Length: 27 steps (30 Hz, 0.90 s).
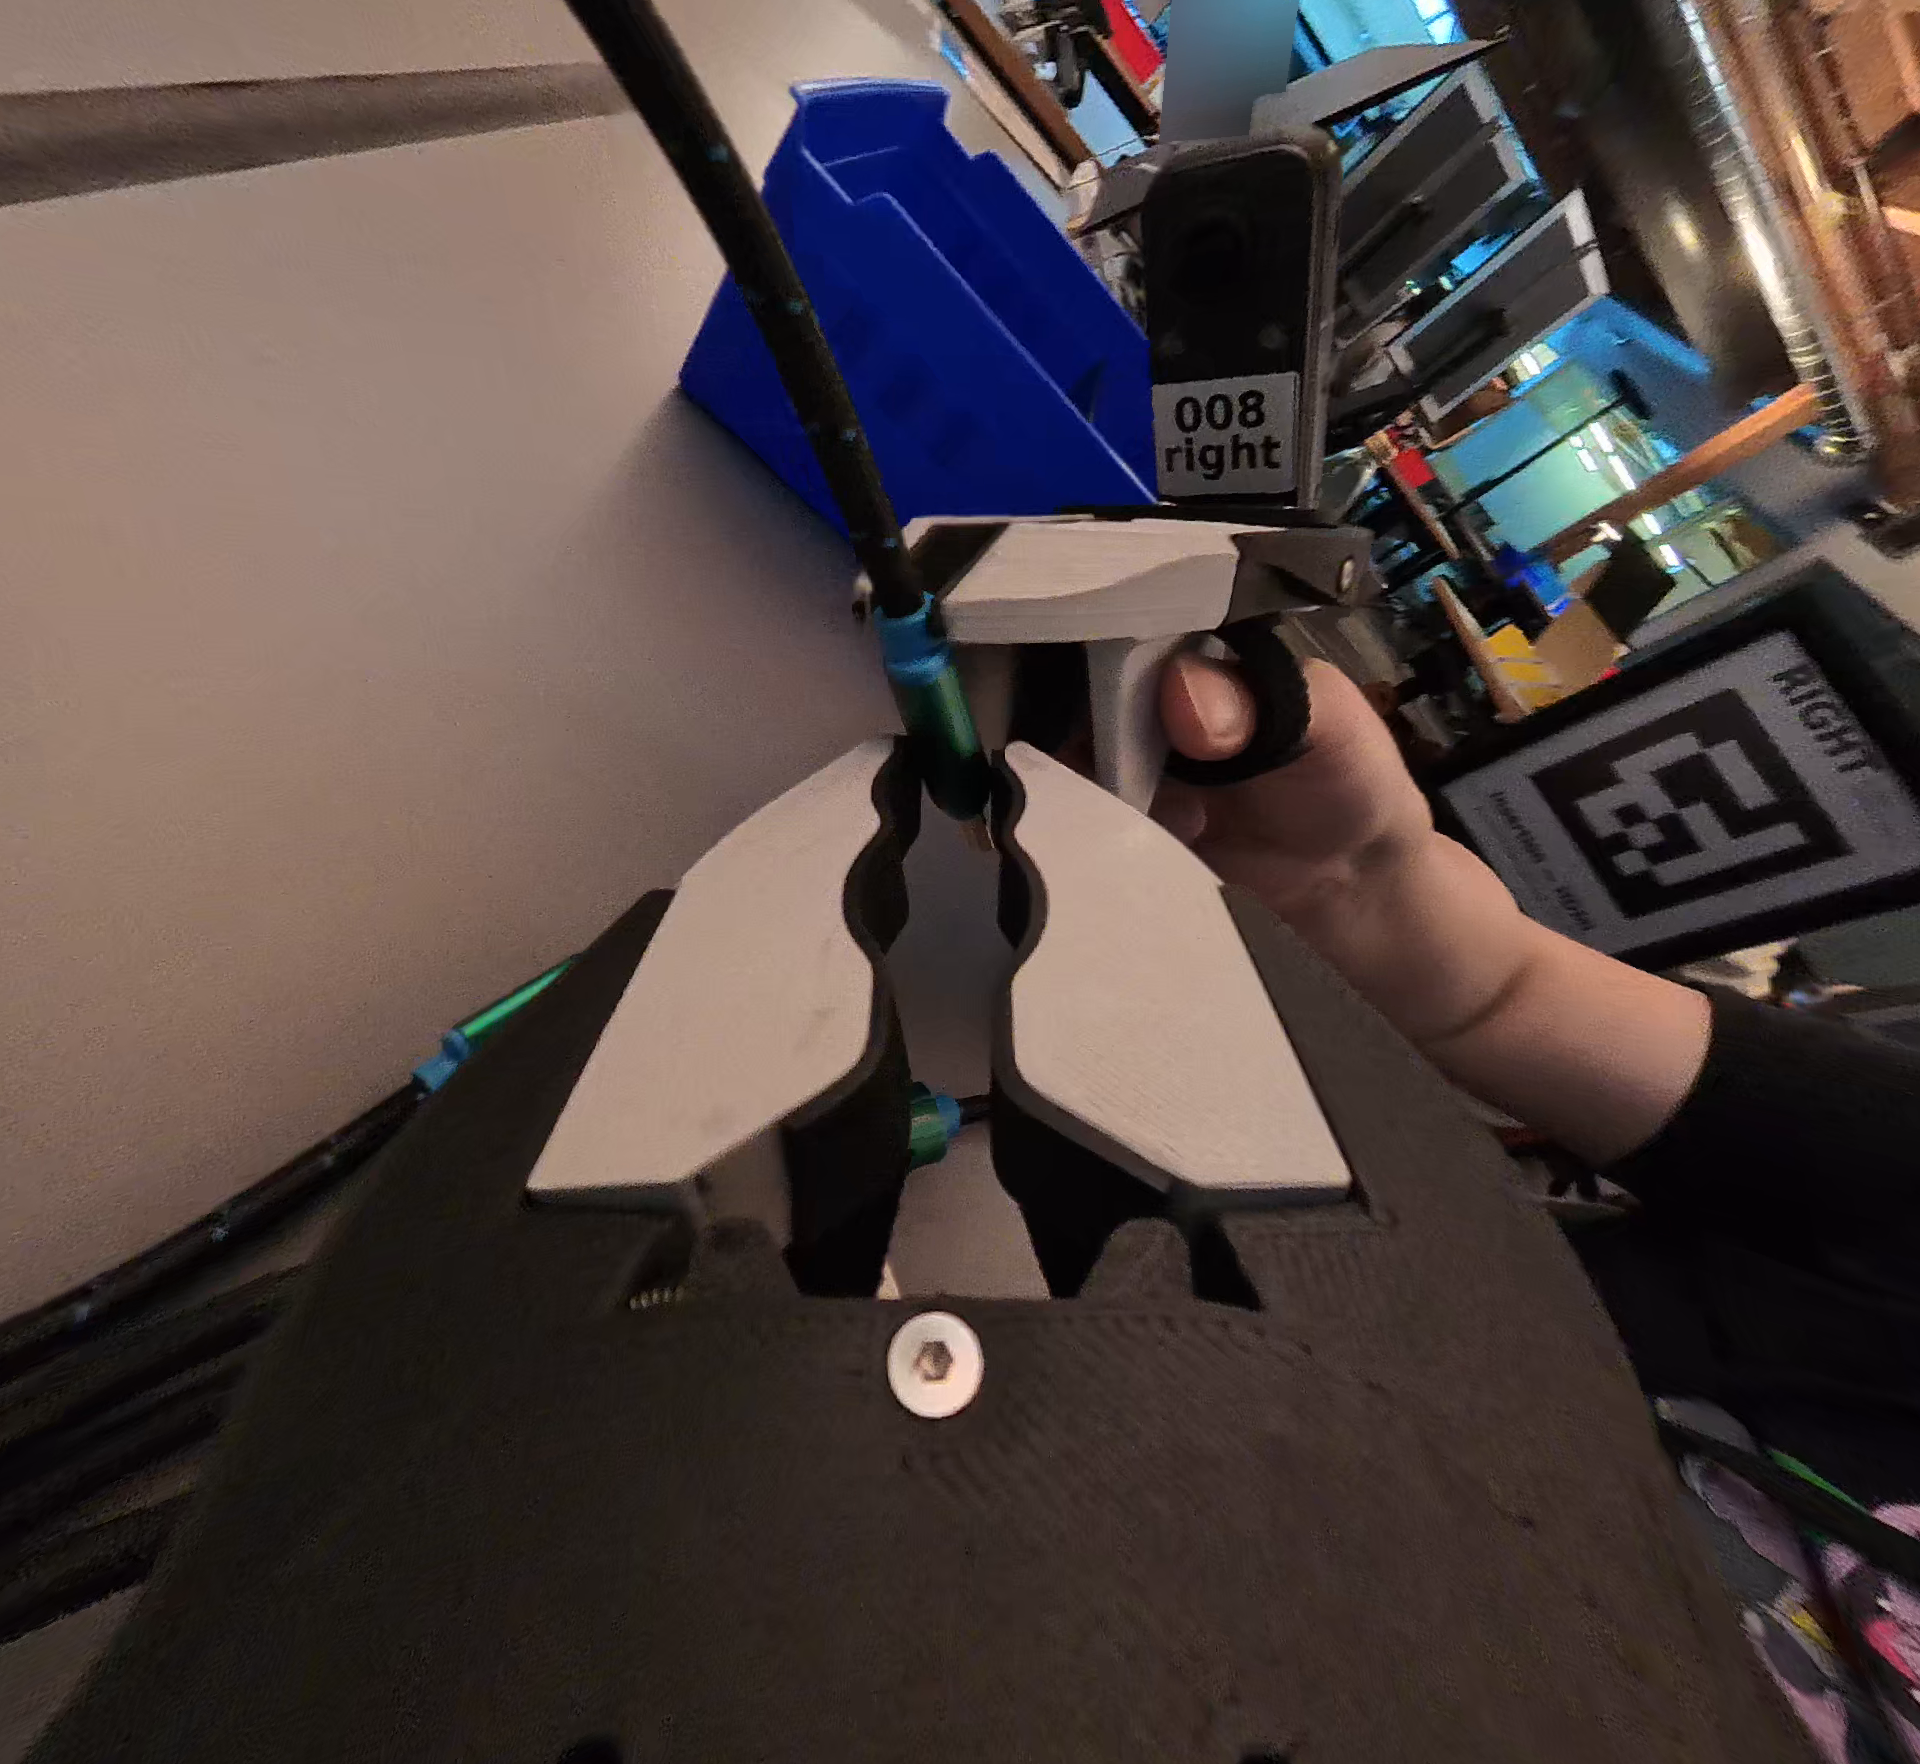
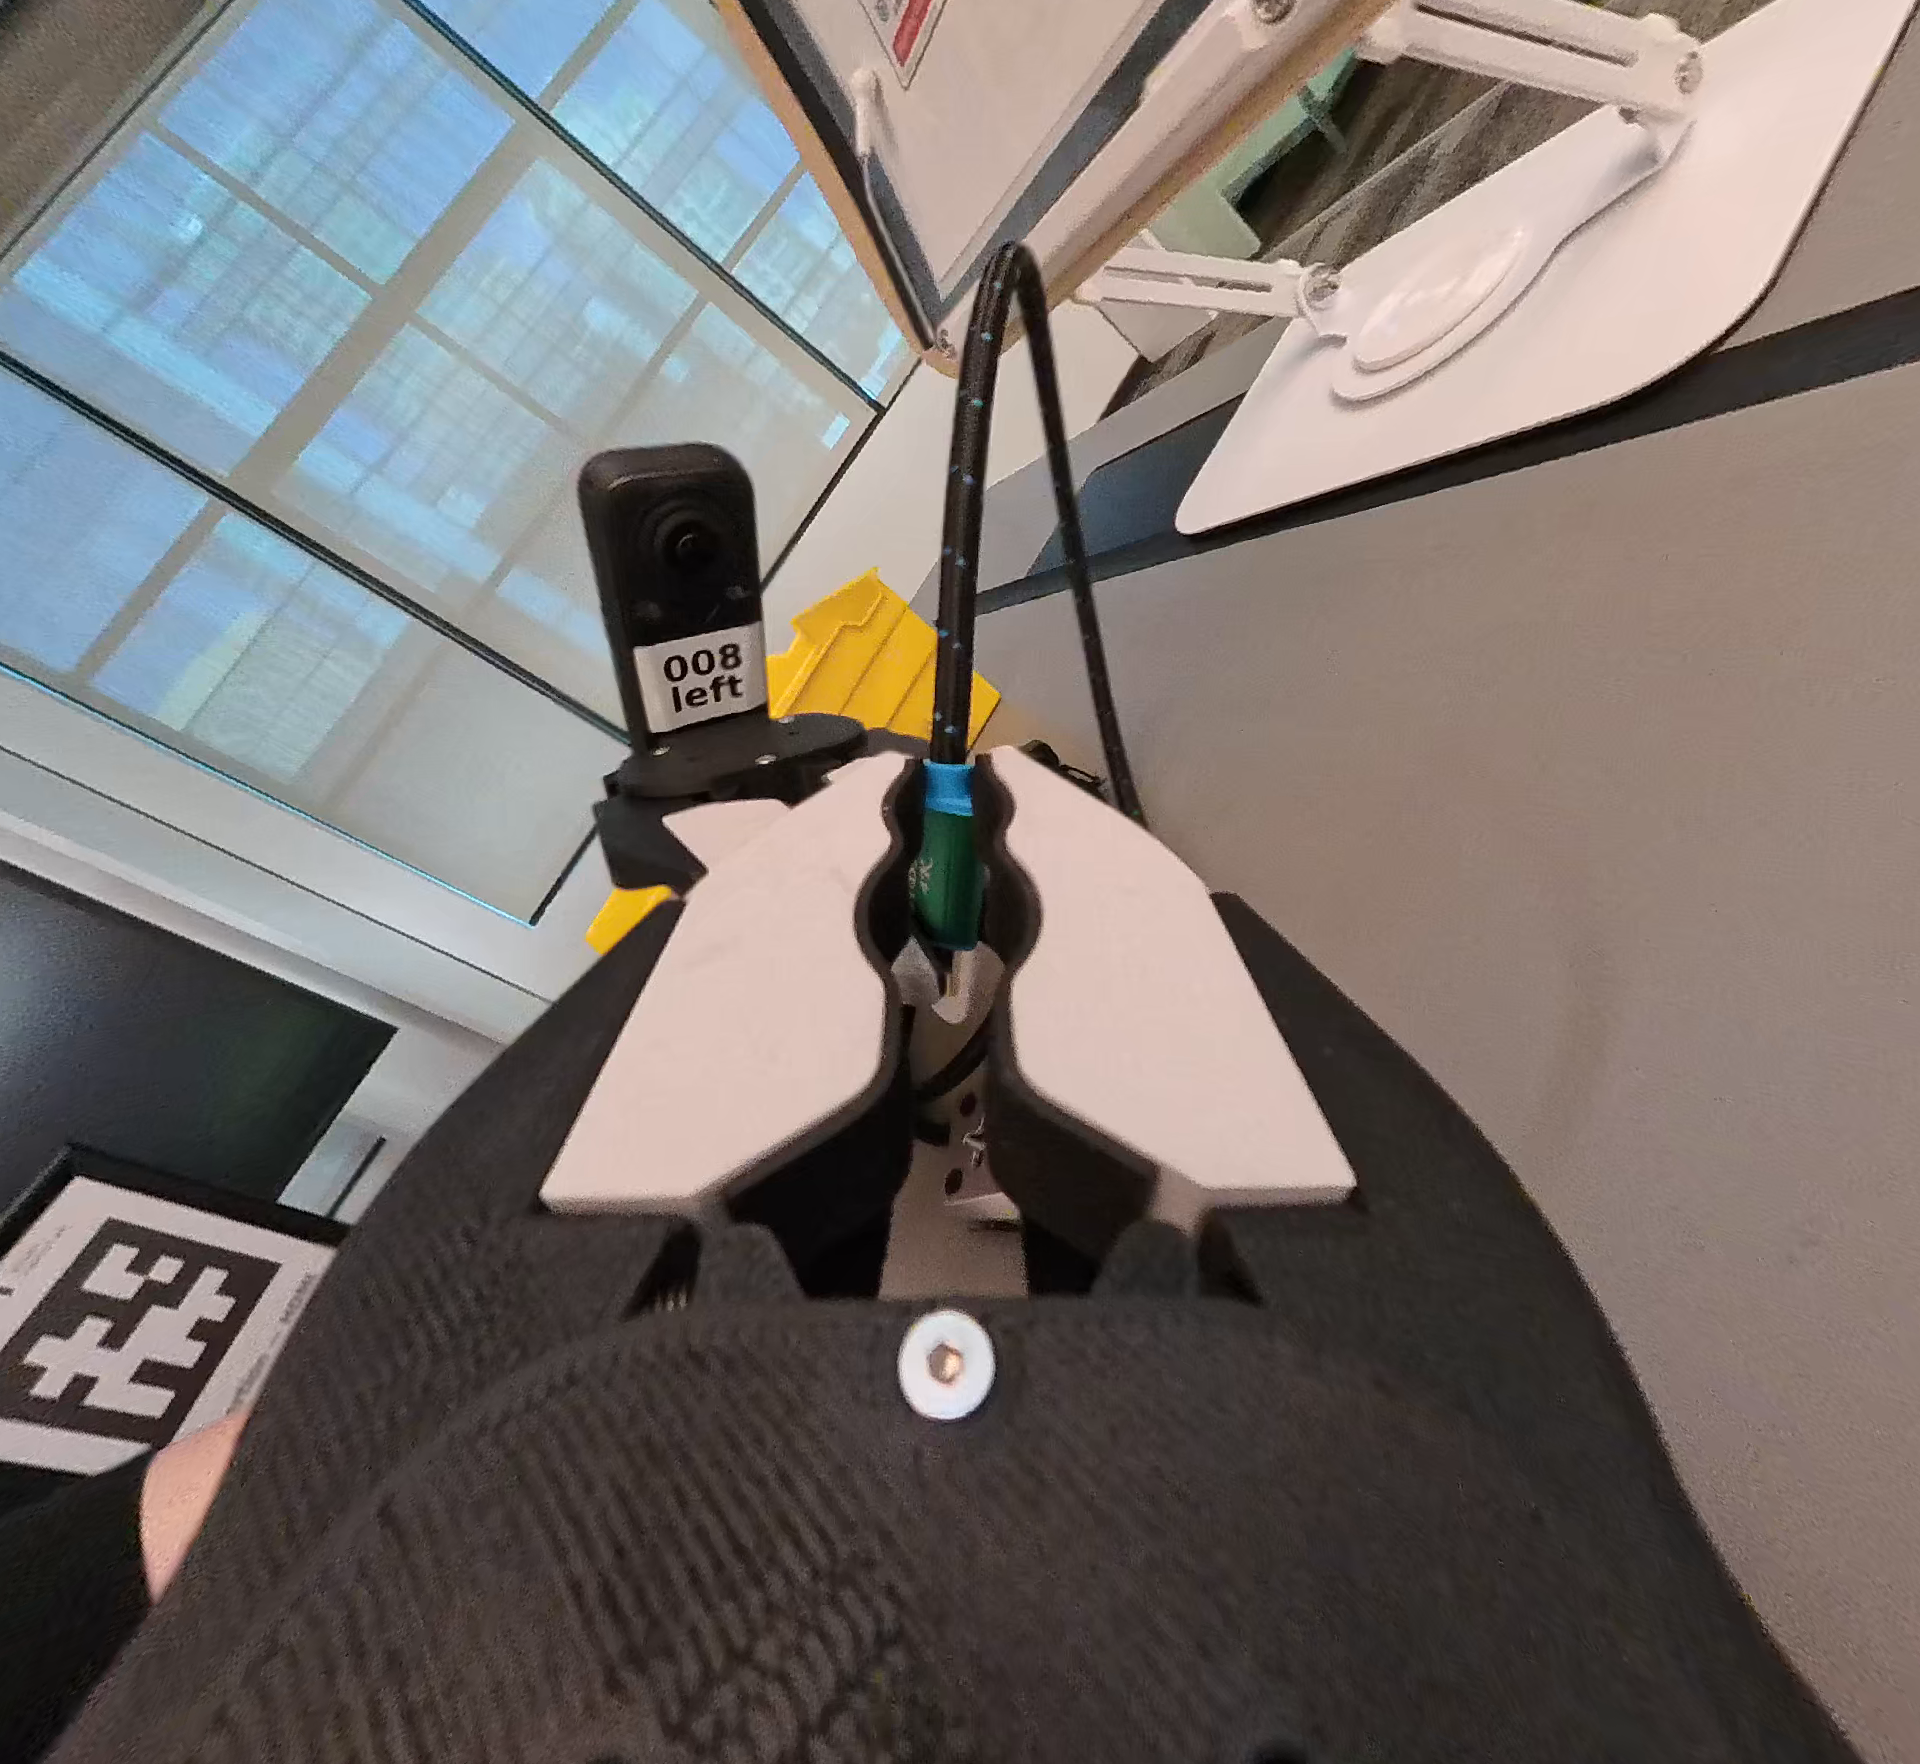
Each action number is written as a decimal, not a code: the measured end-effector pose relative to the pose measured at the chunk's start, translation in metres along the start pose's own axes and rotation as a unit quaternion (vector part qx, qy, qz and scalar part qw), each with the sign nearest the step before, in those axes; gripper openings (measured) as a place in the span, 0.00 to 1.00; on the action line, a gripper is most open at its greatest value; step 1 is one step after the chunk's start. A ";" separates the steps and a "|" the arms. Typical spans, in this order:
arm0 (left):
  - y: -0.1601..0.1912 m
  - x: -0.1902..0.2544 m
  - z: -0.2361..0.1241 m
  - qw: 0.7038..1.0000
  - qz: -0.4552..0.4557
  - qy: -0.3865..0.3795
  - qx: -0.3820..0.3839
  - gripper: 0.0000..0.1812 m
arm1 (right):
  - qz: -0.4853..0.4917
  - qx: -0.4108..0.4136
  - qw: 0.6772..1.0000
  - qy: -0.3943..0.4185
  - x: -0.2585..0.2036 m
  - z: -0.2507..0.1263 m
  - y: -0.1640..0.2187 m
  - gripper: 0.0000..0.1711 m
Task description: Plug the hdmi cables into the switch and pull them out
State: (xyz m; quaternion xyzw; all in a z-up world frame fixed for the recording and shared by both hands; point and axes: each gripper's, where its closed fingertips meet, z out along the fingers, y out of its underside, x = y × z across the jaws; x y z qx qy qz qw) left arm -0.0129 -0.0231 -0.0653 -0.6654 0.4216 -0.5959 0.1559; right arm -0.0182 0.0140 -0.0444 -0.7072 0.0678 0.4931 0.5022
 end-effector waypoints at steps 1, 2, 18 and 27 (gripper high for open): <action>0.000 0.001 -0.002 1.000 -0.001 0.007 -0.007 0.06 | -0.003 -0.003 1.000 -0.006 -0.002 0.000 0.000 0.05; 0.000 0.003 -0.005 1.000 -0.001 0.013 -0.014 0.07 | -0.005 -0.001 1.000 -0.020 -0.006 0.001 0.000 0.05; 0.040 0.060 -0.042 0.974 0.046 0.070 -0.211 0.06 | -0.072 -0.109 0.961 -0.244 -0.065 -0.003 0.017 0.12; 0.050 0.050 -0.034 0.961 0.112 -0.004 -0.253 0.06 | -0.081 -0.159 0.952 -0.249 -0.080 -0.010 0.020 0.11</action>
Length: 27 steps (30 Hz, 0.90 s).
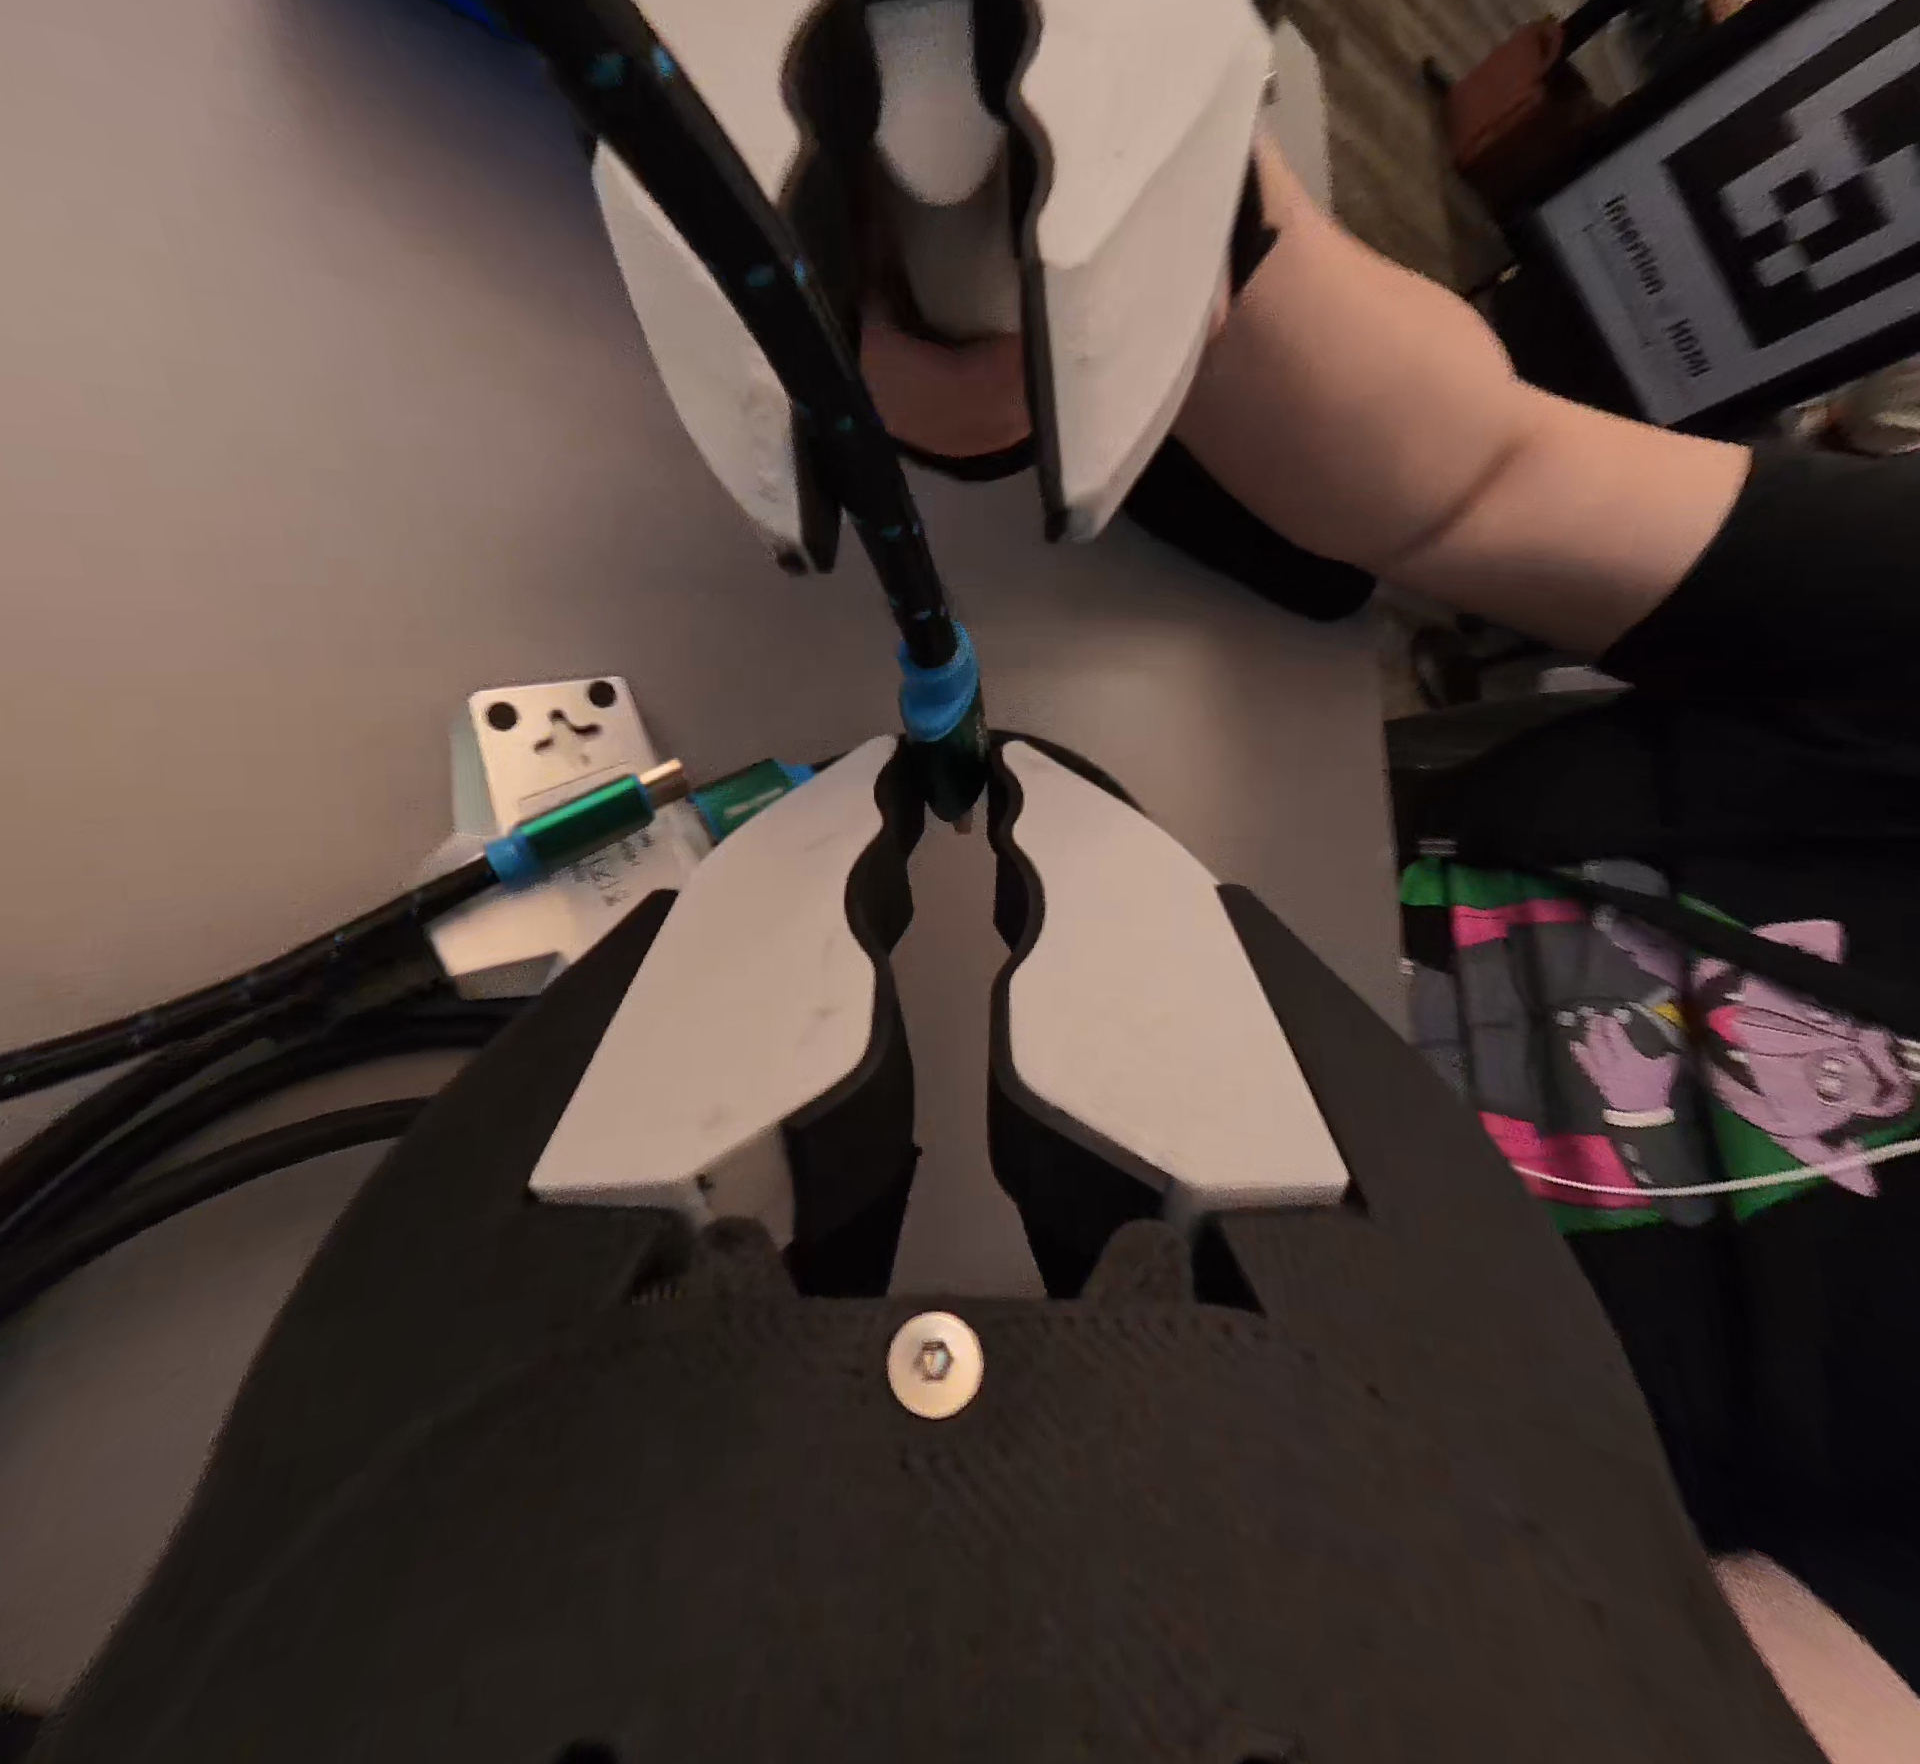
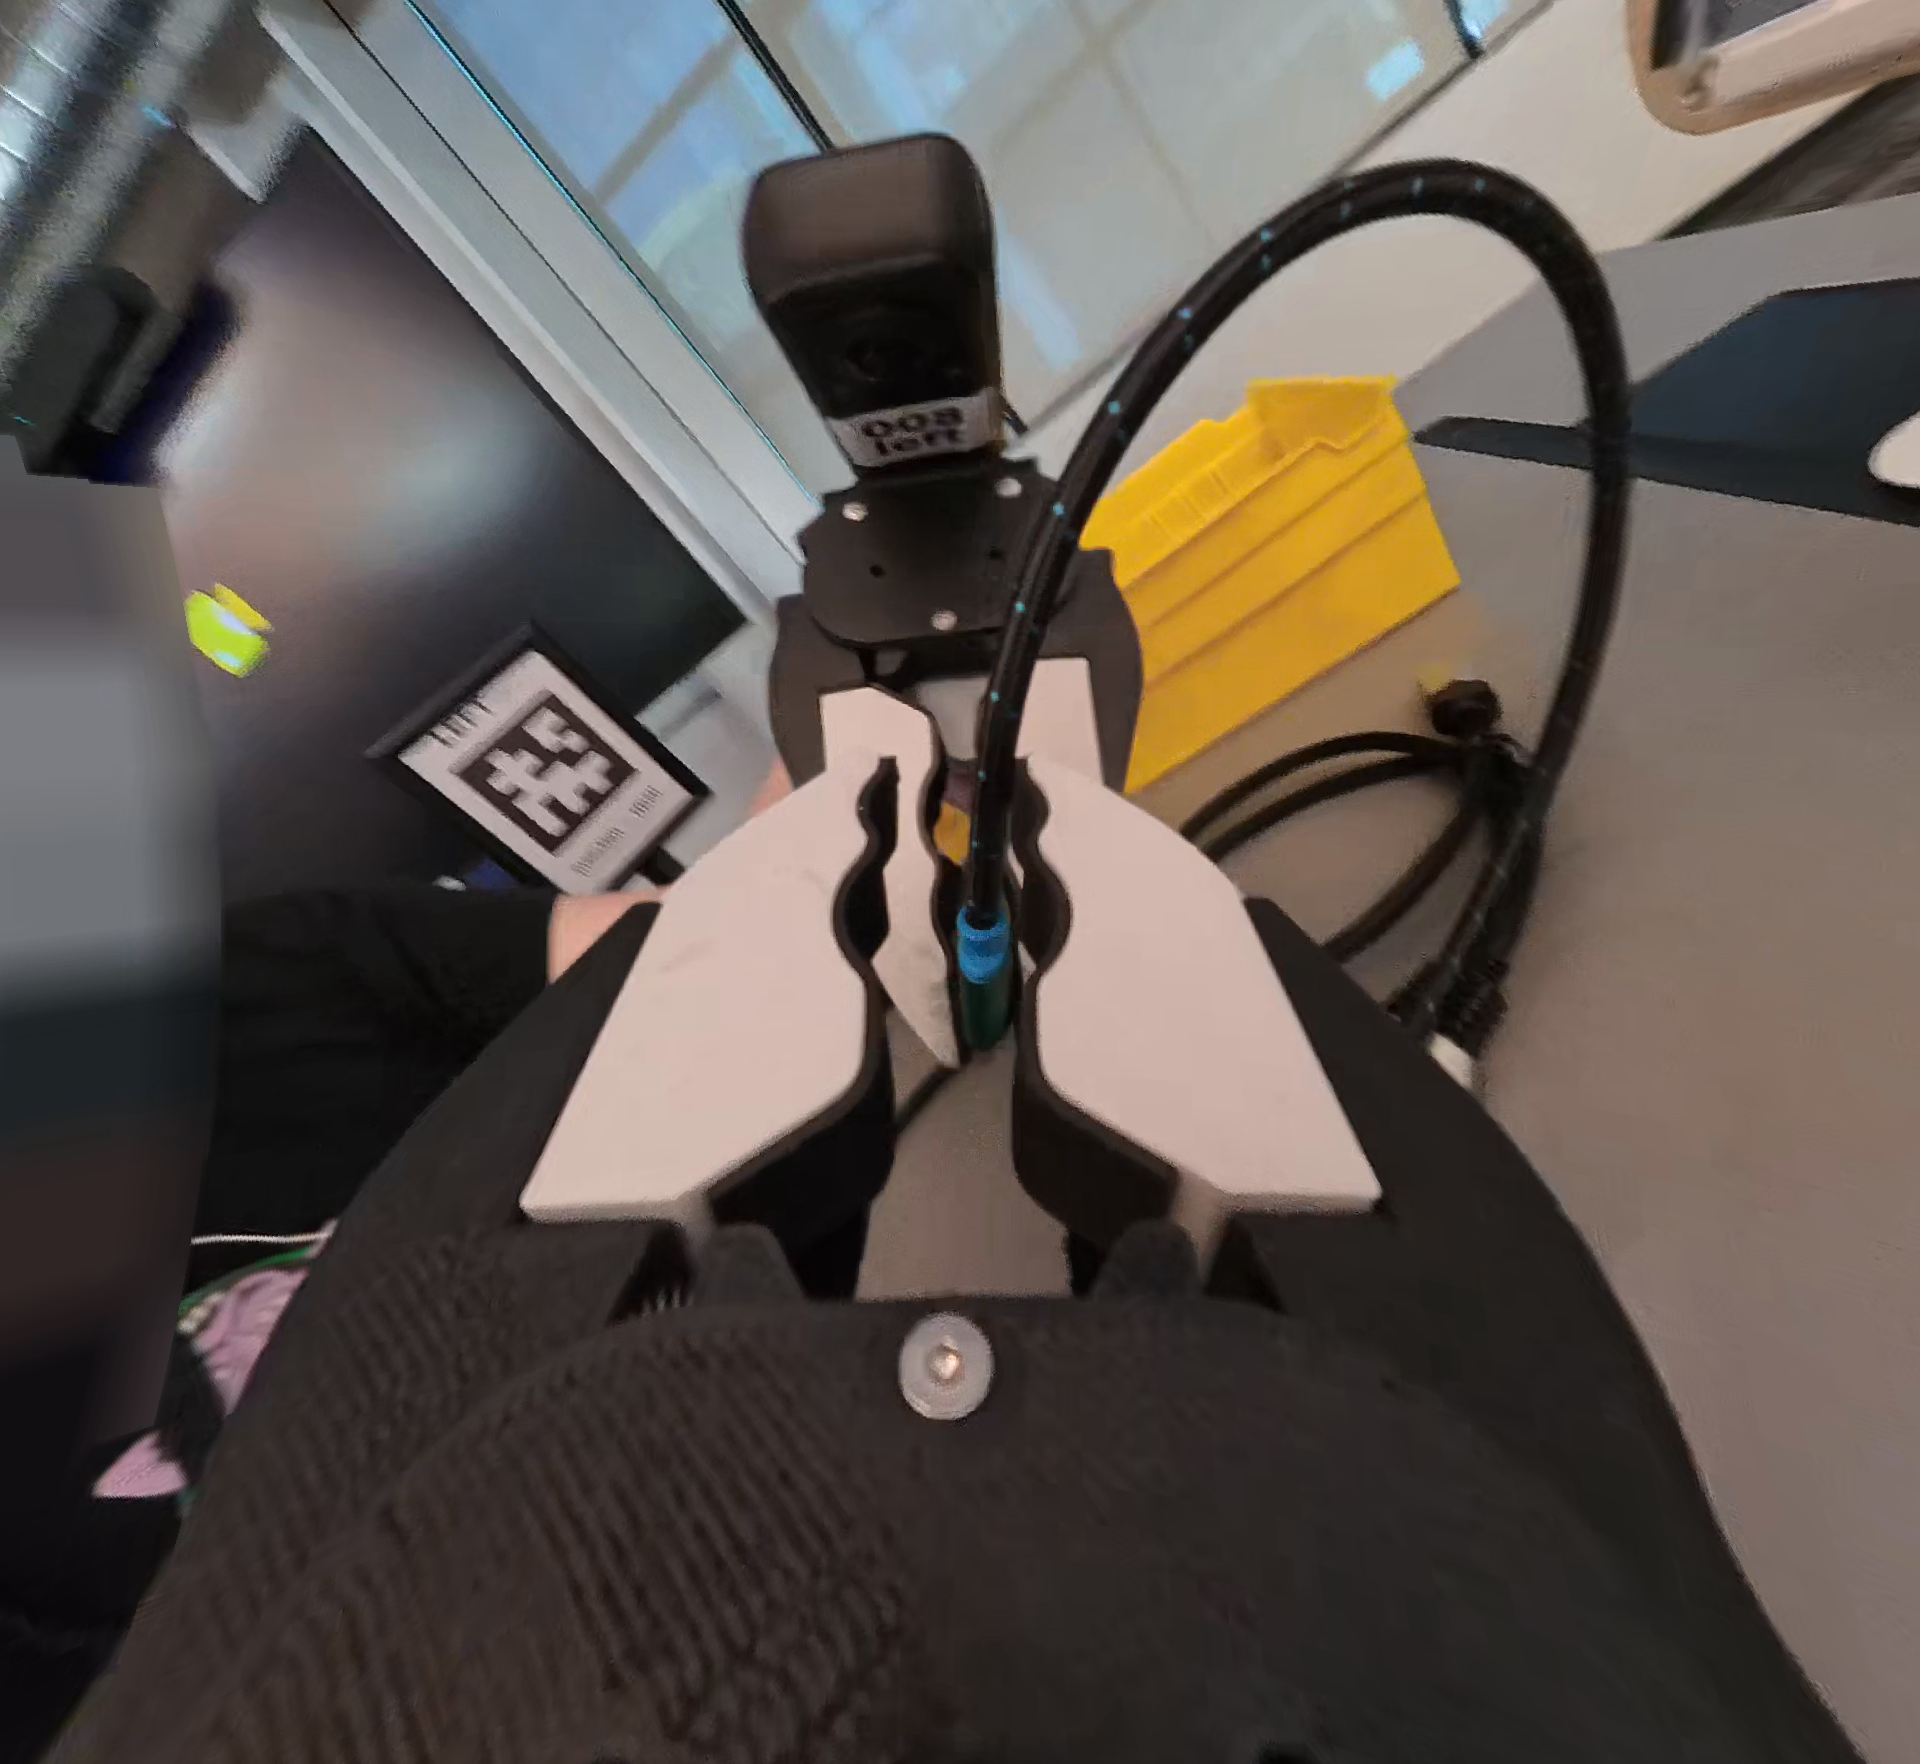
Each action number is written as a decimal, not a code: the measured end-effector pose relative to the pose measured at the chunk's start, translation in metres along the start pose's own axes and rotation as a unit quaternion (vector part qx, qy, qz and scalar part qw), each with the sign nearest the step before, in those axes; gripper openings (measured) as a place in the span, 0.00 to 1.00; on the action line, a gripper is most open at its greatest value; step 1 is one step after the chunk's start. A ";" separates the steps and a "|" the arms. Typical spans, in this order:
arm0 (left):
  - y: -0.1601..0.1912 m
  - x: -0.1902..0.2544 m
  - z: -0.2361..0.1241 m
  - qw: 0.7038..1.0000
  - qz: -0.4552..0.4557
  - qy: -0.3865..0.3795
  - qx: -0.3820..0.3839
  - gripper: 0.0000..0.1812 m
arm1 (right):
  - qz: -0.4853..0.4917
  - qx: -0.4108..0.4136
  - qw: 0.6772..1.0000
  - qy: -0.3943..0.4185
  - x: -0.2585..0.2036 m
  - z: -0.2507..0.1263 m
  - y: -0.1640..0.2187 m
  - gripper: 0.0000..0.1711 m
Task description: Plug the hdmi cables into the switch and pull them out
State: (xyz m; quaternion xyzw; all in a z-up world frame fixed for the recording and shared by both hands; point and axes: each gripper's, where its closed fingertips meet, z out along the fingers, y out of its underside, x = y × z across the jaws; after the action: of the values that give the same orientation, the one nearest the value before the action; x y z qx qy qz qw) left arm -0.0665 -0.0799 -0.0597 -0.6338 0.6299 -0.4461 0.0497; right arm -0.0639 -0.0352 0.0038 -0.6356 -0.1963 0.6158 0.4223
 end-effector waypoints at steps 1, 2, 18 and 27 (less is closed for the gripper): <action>-0.001 -0.003 0.001 1.000 0.011 -0.021 -0.003 0.06 | -0.020 -0.017 0.999 0.025 0.001 -0.001 0.001 0.11; -0.003 -0.006 0.002 0.999 0.022 -0.039 -0.003 0.06 | -0.045 -0.034 0.997 0.056 0.003 -0.002 0.001 0.06; -0.052 -0.015 -0.020 0.954 0.112 -0.264 0.087 0.17 | -0.377 -0.066 0.870 0.311 -0.042 -0.044 -0.062 0.04; -0.079 -0.006 -0.036 0.961 0.009 -0.062 0.271 0.30 | -0.357 0.020 0.925 0.126 -0.122 -0.057 -0.077 0.04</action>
State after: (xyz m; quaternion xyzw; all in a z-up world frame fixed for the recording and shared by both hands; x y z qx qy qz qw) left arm -0.0285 -0.0410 0.0080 -0.6174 0.4868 -0.5593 0.2627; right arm -0.0087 -0.1023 0.1321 -0.5875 -0.3428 0.3431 0.6478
